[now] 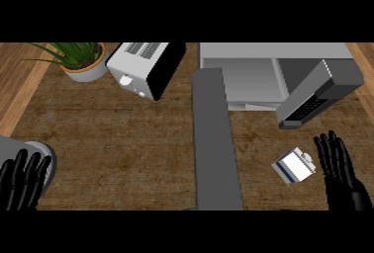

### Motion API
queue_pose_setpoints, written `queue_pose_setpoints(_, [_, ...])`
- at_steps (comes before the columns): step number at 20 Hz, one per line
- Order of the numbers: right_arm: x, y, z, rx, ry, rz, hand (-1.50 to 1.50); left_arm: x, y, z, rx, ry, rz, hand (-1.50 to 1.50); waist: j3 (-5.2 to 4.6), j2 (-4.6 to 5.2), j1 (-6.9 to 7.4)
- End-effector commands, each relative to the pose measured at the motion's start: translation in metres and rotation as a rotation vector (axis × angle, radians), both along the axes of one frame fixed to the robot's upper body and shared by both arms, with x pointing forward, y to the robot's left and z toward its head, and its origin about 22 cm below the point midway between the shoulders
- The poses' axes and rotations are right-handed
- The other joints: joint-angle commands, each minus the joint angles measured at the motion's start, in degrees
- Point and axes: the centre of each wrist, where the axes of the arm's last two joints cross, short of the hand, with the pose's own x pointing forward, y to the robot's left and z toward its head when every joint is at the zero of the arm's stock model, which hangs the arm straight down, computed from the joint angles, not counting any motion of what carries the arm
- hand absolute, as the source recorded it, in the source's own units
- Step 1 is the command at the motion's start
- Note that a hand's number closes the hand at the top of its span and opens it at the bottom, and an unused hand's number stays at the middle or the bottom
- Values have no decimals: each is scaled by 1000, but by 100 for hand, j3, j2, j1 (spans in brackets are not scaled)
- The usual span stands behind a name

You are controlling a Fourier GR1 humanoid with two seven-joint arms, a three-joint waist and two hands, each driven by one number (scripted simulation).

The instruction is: Pick up the milk, place it into the microwave and close the microwave

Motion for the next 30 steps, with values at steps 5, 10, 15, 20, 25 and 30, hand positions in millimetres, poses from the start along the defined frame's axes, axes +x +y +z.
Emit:
queue_pose_setpoints(5, [-1,-17,-40,-79,17,-86,-150,-5,-13,0,13,-14,10,-150,1,-1,-4])
queue_pose_setpoints(10, [9,-55,-36,-88,53,-85,-150,-15,6,10,-2,0,2,-150,0,-2,0])
queue_pose_setpoints(15, [25,-69,-74,-105,79,-56,-150,-21,12,-7,8,-11,2,-150,1,3,31])
queue_pose_setpoints(20, [12,-71,-105,-110,135,-25,-150,-14,-1,15,-12,-12,5,-150,4,5,25])
queue_pose_setpoints(25, [18,-84,-119,-118,133,-66,-150,-24,-1,-13,14,-6,-5,-150,3,4,31])
queue_pose_setpoints(30, [31,-104,-120,-130,154,-83,-150,-20,4,-15,-3,-1,-10,-150,3,6,31])
